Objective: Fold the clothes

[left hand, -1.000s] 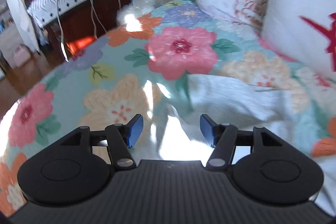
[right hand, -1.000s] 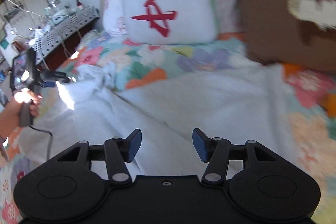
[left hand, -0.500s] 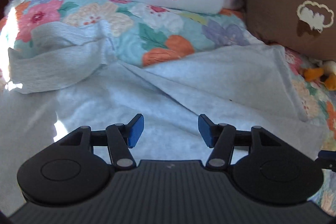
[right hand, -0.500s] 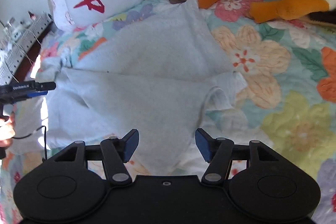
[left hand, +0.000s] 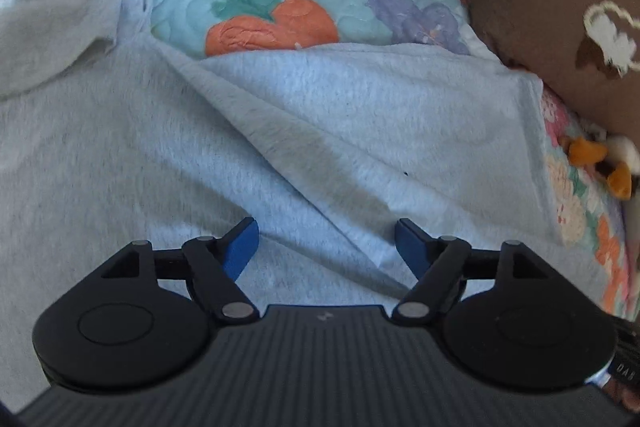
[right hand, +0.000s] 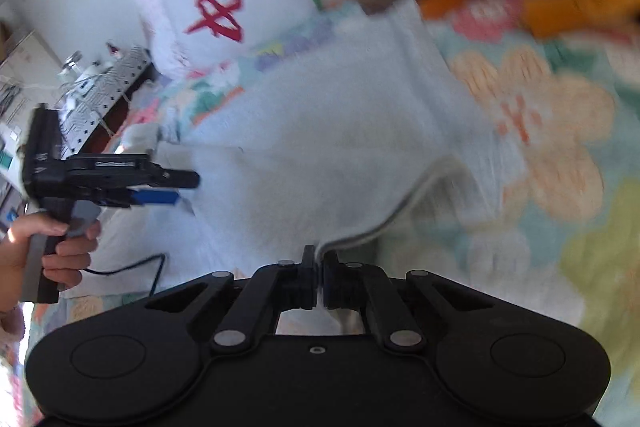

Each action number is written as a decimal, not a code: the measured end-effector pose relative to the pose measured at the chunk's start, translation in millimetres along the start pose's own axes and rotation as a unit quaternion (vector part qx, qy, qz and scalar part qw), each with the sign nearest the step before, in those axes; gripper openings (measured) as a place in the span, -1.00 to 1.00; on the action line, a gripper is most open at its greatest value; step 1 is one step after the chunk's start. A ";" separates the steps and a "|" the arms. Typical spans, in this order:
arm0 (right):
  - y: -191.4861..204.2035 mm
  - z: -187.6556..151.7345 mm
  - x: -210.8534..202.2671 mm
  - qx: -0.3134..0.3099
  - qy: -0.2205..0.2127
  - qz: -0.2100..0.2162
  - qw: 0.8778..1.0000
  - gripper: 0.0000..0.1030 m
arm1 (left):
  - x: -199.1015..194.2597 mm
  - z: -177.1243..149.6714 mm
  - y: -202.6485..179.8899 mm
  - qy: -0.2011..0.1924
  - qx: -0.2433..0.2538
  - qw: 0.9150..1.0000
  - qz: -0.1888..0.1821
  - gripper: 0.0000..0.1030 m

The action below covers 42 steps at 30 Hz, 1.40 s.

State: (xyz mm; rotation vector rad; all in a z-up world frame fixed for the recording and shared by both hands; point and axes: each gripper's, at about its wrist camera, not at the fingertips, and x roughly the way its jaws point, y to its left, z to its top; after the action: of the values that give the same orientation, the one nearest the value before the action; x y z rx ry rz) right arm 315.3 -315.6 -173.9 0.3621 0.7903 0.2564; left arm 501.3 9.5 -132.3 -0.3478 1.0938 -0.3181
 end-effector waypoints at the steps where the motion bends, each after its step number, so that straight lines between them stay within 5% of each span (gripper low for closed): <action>1: 3.7 13.3 -0.5 -0.017 -0.012 -0.002 1.000 -0.91 | 2.5 4.2 4.4 0.002 -0.021 1.000 -0.006 0.37; 2: 6.5 27.5 -0.8 -0.032 -0.024 -0.005 0.999 -0.91 | 4.7 8.5 8.3 0.003 -0.041 0.999 -0.012 0.27; 4: 6.7 57.1 2.5 -0.051 -0.045 -0.016 0.998 -0.92 | 5.3 19.4 2.2 -0.019 -0.029 0.999 -0.002 -0.98; 11: -6.2 158.8 29.2 -0.080 -0.102 -0.044 0.991 -0.93 | -2.5 59.7 -18.3 -0.128 0.009 0.991 0.019 -0.97; 15: -30.0 193.9 70.7 -0.046 -0.085 -0.046 0.994 -0.93 | 11.6 74.5 -9.0 -0.121 -0.010 0.992 0.034 -0.70; 18: -56.5 194.2 90.5 0.045 -0.054 -0.070 0.995 -0.41 | 16.2 66.5 1.6 -0.117 -0.017 0.992 0.048 -0.04; 23: -55.4 150.4 57.5 0.063 -0.075 -0.091 0.991 0.18 | 9.6 38.8 3.5 -0.115 0.061 0.988 0.084 0.06; 27: -51.9 106.7 33.6 0.090 -0.046 -0.130 0.986 0.18 | 7.3 19.2 2.3 -0.085 0.112 0.984 0.111 0.21; 32: -62.6 40.2 8.5 0.200 -0.023 -0.124 0.972 0.20 | -2.3 -9.9 3.6 -0.048 0.140 0.980 0.130 0.33; 37: -60.7 -8.9 -1.2 0.239 0.003 -0.106 0.965 0.21 | -30.2 -51.5 38.5 -0.035 0.098 0.983 0.151 0.48; 42: -41.3 -11.4 -17.1 0.200 0.042 -0.109 0.973 0.21 | -77.0 -82.1 82.8 -0.029 0.030 0.978 0.203 0.48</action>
State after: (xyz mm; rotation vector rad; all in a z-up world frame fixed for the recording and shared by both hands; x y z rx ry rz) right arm 299.1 -356.6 -187.1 0.6417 0.9593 -0.0993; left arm 401.1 106.6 -139.8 -0.0742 1.0687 0.0229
